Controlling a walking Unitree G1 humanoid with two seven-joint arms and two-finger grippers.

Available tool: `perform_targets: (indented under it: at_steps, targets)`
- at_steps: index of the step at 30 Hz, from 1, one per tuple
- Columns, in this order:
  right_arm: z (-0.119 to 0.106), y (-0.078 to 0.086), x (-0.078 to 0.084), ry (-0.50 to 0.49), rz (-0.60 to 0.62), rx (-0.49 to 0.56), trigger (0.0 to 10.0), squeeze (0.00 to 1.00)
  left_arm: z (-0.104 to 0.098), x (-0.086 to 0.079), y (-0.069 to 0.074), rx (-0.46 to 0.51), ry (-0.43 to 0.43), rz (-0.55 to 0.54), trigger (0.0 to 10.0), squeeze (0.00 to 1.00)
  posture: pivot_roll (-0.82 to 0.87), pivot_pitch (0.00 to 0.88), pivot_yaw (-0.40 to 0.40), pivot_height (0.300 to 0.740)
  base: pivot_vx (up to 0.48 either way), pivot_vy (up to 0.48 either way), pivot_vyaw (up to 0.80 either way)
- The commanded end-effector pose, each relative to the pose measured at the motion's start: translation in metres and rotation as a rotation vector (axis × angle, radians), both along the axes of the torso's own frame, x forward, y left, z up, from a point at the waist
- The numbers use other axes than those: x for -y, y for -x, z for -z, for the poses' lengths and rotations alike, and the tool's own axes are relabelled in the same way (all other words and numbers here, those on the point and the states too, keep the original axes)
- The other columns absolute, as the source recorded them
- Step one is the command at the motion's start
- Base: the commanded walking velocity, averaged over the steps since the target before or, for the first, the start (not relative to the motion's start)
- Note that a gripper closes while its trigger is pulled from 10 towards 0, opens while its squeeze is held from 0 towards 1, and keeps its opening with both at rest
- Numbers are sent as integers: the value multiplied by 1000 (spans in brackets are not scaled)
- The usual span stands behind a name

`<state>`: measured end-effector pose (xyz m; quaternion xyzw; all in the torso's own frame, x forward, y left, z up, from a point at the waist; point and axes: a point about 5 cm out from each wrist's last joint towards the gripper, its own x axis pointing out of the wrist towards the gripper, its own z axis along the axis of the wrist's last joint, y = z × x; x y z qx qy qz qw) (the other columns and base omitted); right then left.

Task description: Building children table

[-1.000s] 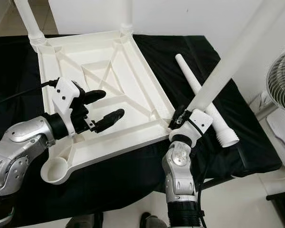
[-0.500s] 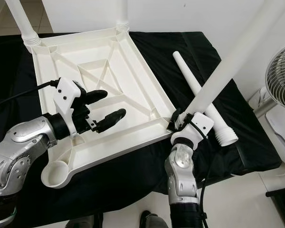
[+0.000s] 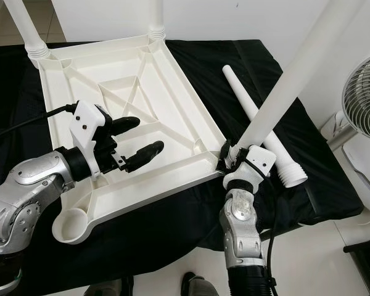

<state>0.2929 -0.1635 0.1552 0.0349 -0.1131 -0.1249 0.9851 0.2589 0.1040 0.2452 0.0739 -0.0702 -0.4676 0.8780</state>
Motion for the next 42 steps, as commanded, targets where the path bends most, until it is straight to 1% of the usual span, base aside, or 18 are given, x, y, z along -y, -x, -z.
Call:
perform_targets:
  at_steps: [1,7,26,33,35,38,42]
  targets:
    - [4,3,2,9,-1,-9,10000,0,1,0,-2,-1,11,-35,10000,0,95,209,-21,740,0,0,0]
    - [5,4,5,9,1,-8,10000,0,1,1,-1,-1,14,-34,10000,0,96,210,-21,740,0,0,0]
    - [-14,2,11,73,-51,76,10000,0,2,1,-1,-4,18,-34,10000,0,90,213,-24,740,0,0,0]
    - [-23,2,13,89,-91,103,10000,0,1,1,-1,-3,20,-34,10000,0,86,217,-26,740,0,0,0]
    - [-24,2,12,91,-112,105,10000,0,1,1,-1,-3,20,-34,10000,0,86,217,-26,740,0,0,0]
    - [-29,2,12,121,-169,118,10000,0,1,2,0,-3,21,-34,10000,0,83,218,-27,740,0,0,0]
    - [-31,2,13,121,-182,122,10000,0,1,2,-1,-3,22,-34,10000,0,83,218,-27,740,0,0,0]
